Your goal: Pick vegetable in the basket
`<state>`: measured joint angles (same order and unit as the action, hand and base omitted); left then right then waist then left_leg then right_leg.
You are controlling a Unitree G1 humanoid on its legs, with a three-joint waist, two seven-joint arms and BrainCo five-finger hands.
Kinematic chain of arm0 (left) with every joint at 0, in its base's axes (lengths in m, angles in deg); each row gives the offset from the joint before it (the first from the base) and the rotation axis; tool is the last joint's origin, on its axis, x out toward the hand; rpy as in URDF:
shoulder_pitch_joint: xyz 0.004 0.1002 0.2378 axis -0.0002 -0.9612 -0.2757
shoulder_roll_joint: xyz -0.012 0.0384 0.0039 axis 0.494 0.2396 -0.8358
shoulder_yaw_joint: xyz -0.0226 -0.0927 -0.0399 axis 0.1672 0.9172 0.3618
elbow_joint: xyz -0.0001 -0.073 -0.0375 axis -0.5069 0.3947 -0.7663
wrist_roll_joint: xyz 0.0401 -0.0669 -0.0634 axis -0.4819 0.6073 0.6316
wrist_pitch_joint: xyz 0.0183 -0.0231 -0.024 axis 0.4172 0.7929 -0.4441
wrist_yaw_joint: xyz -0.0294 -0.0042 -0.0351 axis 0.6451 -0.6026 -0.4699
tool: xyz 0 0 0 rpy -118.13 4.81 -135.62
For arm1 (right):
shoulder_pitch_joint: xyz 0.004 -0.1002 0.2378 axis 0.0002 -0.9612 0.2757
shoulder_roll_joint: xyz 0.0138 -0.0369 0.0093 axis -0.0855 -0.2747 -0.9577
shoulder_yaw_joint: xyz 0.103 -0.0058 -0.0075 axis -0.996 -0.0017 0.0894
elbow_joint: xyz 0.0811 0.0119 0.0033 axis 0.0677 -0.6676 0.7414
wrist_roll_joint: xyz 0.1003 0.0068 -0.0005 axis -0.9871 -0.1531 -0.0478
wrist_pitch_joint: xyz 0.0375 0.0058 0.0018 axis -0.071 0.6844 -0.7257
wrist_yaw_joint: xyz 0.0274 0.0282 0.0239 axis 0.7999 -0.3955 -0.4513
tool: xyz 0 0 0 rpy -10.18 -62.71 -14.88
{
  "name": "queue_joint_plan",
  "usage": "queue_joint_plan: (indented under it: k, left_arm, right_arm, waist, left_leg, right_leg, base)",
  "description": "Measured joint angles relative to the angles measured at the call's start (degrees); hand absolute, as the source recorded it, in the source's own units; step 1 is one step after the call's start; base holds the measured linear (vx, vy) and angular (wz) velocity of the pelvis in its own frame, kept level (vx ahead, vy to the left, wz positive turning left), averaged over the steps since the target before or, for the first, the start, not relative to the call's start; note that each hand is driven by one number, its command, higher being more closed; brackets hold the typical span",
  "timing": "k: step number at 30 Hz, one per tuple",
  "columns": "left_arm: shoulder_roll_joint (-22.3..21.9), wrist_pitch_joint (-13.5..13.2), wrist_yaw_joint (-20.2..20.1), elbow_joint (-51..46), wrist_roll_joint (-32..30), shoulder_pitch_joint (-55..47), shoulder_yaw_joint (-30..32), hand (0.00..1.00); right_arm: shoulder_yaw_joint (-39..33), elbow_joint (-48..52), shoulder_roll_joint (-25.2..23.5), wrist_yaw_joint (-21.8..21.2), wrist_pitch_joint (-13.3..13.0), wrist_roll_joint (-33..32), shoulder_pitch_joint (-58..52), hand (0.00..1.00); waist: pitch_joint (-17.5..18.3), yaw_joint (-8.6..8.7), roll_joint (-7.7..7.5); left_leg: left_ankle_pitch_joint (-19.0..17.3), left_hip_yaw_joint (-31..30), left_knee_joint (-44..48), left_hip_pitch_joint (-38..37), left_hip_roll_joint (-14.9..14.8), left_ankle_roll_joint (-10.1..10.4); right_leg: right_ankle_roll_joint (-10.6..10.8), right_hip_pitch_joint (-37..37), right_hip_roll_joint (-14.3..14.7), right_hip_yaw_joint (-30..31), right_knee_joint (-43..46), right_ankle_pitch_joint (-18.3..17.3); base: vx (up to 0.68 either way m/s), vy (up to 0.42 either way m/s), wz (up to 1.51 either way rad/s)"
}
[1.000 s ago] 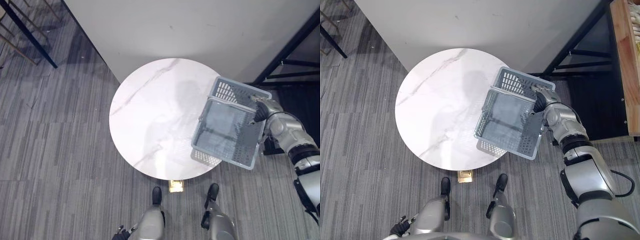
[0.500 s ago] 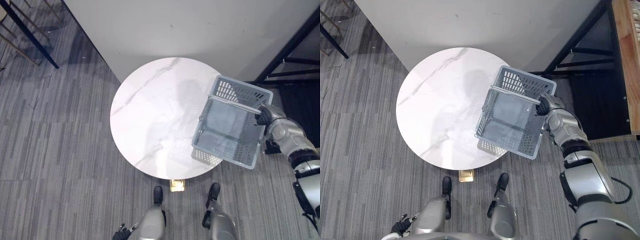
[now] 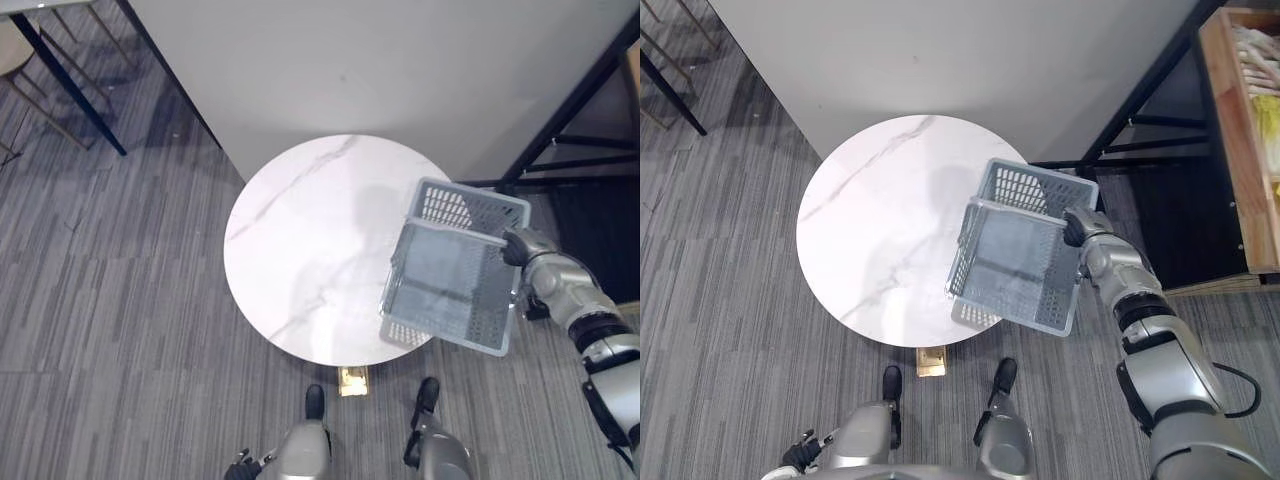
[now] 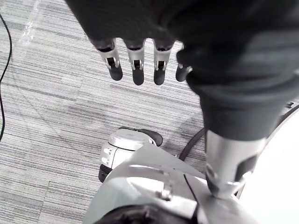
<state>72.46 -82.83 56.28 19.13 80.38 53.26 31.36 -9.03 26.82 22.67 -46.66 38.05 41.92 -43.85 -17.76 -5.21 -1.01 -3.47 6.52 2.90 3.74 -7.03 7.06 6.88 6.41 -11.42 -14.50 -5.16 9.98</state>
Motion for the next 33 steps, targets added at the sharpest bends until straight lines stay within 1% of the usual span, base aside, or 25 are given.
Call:
queue_joint_plan:
  k: [2,3,5,7,8,11,12,13,14,17,19,21,23,24,25,26,27,28,29,30,31,32,33]
  left_arm:
    - [0.0,0.4,-0.1,0.2,-0.7,-0.5,0.6,0.00]
    - [0.0,0.4,-0.1,0.4,-1.3,-0.6,1.0,0.00]
    - [0.0,0.4,-0.6,0.5,-1.8,-1.2,2.0,0.00]
    - [0.0,0.4,-0.9,0.5,-1.9,-1.7,2.6,0.00]
    - [0.1,0.5,-1.1,0.5,-2.2,-2.0,3.3,0.00]
    - [0.2,0.5,-1.2,0.5,-3.5,-2.6,4.4,0.00]
    - [0.4,0.4,-1.3,0.5,-4.0,-2.9,4.7,0.00]
    - [0.4,0.4,-1.5,0.5,-4.0,-3.1,4.7,0.00]
    - [0.4,0.4,-2.0,0.6,-4.0,-3.5,4.8,0.00]
    - [0.4,0.4,-2.3,1.1,-4.0,-4.2,5.0,0.00]
    - [0.4,0.5,-2.4,1.2,-4.4,-4.3,5.5,0.00]
    - [0.2,0.6,-2.8,1.7,-4.7,-4.5,6.2,0.00]
    - [0.1,1.1,-3.1,1.7,-6.6,-4.8,7.6,0.00]
    - [0.1,1.2,-3.3,1.6,-6.7,-4.8,7.9,0.00]
    - [-0.2,1.2,-3.5,1.4,-6.7,-5.4,8.6,0.00]
    - [-0.4,1.2,-3.5,1.3,-6.7,-5.7,9.1,0.00]
    - [-0.5,1.2,-3.5,1.0,-6.7,-6.0,9.2,0.00]
    - [-0.6,1.3,-3.6,1.1,-6.7,-6.1,9.1,0.00]
    - [-0.9,1.3,-3.5,1.0,-6.7,-6.3,9.1,0.00]
    - [-0.9,1.2,-3.5,1.0,-6.7,-6.4,9.1,0.00]
    - [-0.9,1.2,-3.5,1.0,-6.7,-6.5,9.0,0.00]
    - [-0.7,1.2,-3.5,1.0,-6.7,-6.5,8.6,0.00]
    - [-0.3,1.1,-3.5,0.9,-7.8,-6.1,8.2,0.00]
  right_arm:
    - [2.7,5.6,0.1,-1.7,-1.4,-0.1,-2.4,1.00]
    - [3.0,7.0,0.1,-2.0,-1.7,-0.1,-3.1,1.00]
    - [5.4,11.6,2.0,-3.4,-2.7,-0.4,-5.7,1.00]
    - [6.3,14.5,3.7,-4.1,-3.4,-1.3,-6.9,1.00]
    - [6.7,17.3,5.0,-4.9,-4.4,-2.5,-8.0,1.00]
    - [6.7,20.5,6.3,-5.7,-5.7,-3.5,-9.2,1.00]
    - [6.7,22.3,7.3,-6.7,-6.1,-5.7,-10.2,1.00]
    - [6.7,22.9,7.5,-7.0,-6.3,-6.1,-10.6,1.00]
    - [6.6,24.7,8.6,-8.0,-6.4,-8.7,-12.6,1.00]
    - [6.5,27.3,9.4,-9.4,-6.8,-11.7,-16.4,1.00]
    - [6.4,28.9,9.8,-9.9,-7.5,-12.4,-18.9,1.00]
    - [6.4,29.7,9.8,-10.7,-7.6,-12.4,-20.9,1.00]
    - [6.4,30.8,9.8,-11.6,-8.1,-12.4,-22.8,1.00]
    - [6.4,30.8,9.7,-11.7,-8.2,-12.4,-23.0,1.00]
    - [6.5,30.8,9.7,-11.8,-8.4,-12.4,-23.1,1.00]
    - [6.4,30.9,9.6,-11.8,-8.6,-12.4,-23.3,1.00]
    - [6.4,30.9,9.6,-11.7,-8.6,-12.4,-24.0,1.00]
    - [6.0,31.1,9.6,-11.7,-8.6,-12.4,-24.8,1.00]
    - [3.8,31.5,9.6,-11.7,-8.7,-12.4,-28.0,1.00]
    - [2.9,31.7,9.6,-11.7,-8.6,-12.4,-29.3,1.00]
    - [1.1,32.4,9.7,-11.8,-8.5,-12.4,-31.3,1.00]
    - [-1.8,34.1,9.7,-11.7,-8.4,-12.2,-33.5,1.00]
    - [-3.7,35.3,9.8,-11.6,-8.3,-11.9,-34.4,1.00]
  waist:
    - [1.8,0.10,-0.28]
    - [2.3,0.18,-0.36]
    - [5.0,0.46,-0.98]
    - [5.9,0.54,-1.59]
    - [6.7,0.69,-2.13]
    - [7.9,1.02,-3.06]
    - [8.5,1.43,-3.40]
    - [8.7,1.54,-3.49]
    - [9.5,1.69,-3.58]
    - [10.8,1.95,-3.50]
    - [11.5,2.13,-3.40]
    - [11.7,2.21,-3.33]
    - [12.0,2.10,-3.34]
    - [12.0,2.01,-3.33]
    - [12.0,1.75,-3.19]
    - [12.1,1.87,-2.83]
    - [12.1,2.00,-2.21]
    - [12.2,2.02,-1.98]
    - [12.2,2.06,-1.68]
    - [12.2,2.25,-1.66]
    - [12.1,2.84,-1.68]
    - [11.9,3.73,-1.81]
    - [11.9,3.84,-1.96]
  left_leg:
    - [0.0,0.8,-0.8,-1.4,-0.4,0.0]
    - [0.0,0.9,-0.9,-1.6,-0.4,0.1]
    - [-0.1,1.1,-1.2,-2.1,-0.5,0.2]
    - [-0.1,1.3,-1.5,-2.6,-0.5,0.2]
    - [-0.1,1.6,-1.7,-3.2,-0.5,0.2]
    - [-0.1,2.3,-1.8,-3.8,-0.4,0.2]
    - [-0.1,2.3,-1.7,-3.8,-0.3,0.2]
    - [-0.1,2.4,-1.7,-3.9,-0.3,0.2]
    - [-0.1,2.4,-1.7,-3.9,-0.3,0.2]
    - [-0.1,2.4,-1.7,-4.0,-0.3,0.2]
    - [-0.1,2.4,-1.7,-4.1,-0.4,0.2]
    - [-0.1,2.5,-1.7,-4.9,-0.4,0.2]
    - [-0.4,3.0,-1.5,-6.0,-0.6,0.5]
    - [-1.0,3.3,-0.6,-6.0,-0.8,0.5]
    - [-3.2,4.0,3.1,-5.2,-1.6,0.6]
    - [-5.2,4.2,6.8,-4.2,-2.5,0.6]
    - [-7.5,4.4,10.3,-3.6,-3.6,0.8]
    - [-8.3,4.6,11.5,-3.7,-4.0,0.8]
    - [-9.7,5.1,13.6,-3.8,-4.4,0.7]
    - [-10.2,5.2,14.3,-3.8,-4.3,0.6]
    - [-11.0,5.3,15.9,-3.7,-4.2,0.3]
    - [-12.4,6.2,19.2,-1.2,-3.9,-0.4]
    - [-13.5,7.6,21.5,0.6,-3.7,-1.1]
  right_leg:
    - [0.0,-0.6,0.5,0.8,-0.3,0.0]
    - [0.0,-0.8,0.6,0.8,-0.4,0.0]
    - [0.0,-1.1,0.7,1.0,-0.8,0.0]
    - [0.1,-1.3,0.7,1.1,-0.8,0.0]
    - [0.1,-1.7,0.7,1.3,-0.8,0.0]
    - [0.2,-1.8,0.7,2.0,-0.9,0.1]
    - [0.3,-1.8,0.6,2.1,-0.9,0.2]
    - [0.3,-1.8,0.5,2.1,-0.9,0.2]
    - [0.3,-1.8,0.5,2.0,-0.9,0.2]
    - [0.4,-1.9,0.5,2.0,-0.9,0.2]
    - [0.4,-2.0,0.6,2.0,-0.9,0.2]
    - [0.4,-2.8,0.6,2.0,-0.9,0.2]
    - [0.4,-3.6,0.8,2.6,-0.9,0.1]
    - [0.4,-3.8,0.9,2.8,-0.9,0.1]
    - [0.3,-4.0,1.4,3.9,-0.6,0.1]
    - [0.2,-4.1,1.8,4.2,0.1,-0.4]
    - [0.2,-4.1,2.4,4.5,1.8,-1.5]
    - [0.2,-4.1,2.6,4.8,2.8,-2.1]
    - [0.4,-3.7,2.5,5.4,6.0,-3.7]
    - [0.6,-3.3,2.2,5.6,7.4,-4.3]
    - [0.9,-2.4,1.8,6.1,9.3,-4.9]
    - [1.2,0.3,1.2,7.9,11.6,-5.0]
    - [1.9,2.6,0.9,9.7,12.3,-4.5]
  base:
    - [0.01,-0.023,-0.18]
    - [0.01,-0.017,-0.11]
    - [0.02,-0.014,-0.04]
    - [0.02,-0.005,-0.05]
    - [-0.01,-0.001,-0.08]
    - [-0.02,-0.002,-0.12]
    - [-0.03,-0.005,-0.05]
    - [-0.05,-0.009,-0.01]
    - [0.00,0.000,0.00]
    - [0.00,0.000,0.00]
    - [0.00,0.000,0.00]
    - [-0.01,-0.002,-0.02]
    - [-0.02,-0.003,-0.10]
    - [-0.03,-0.004,-0.28]
    - [-0.04,-0.008,-0.33]
    - [-0.06,-0.002,-0.40]
    - [-0.05,0.007,-0.26]
    - [-0.04,0.038,-0.23]
    - [-0.03,0.049,-0.14]
    - [-0.05,0.081,-0.10]
    - [-0.07,0.116,-0.21]
    - [-0.12,0.173,-0.43]
    - [-0.13,0.174,-0.57]
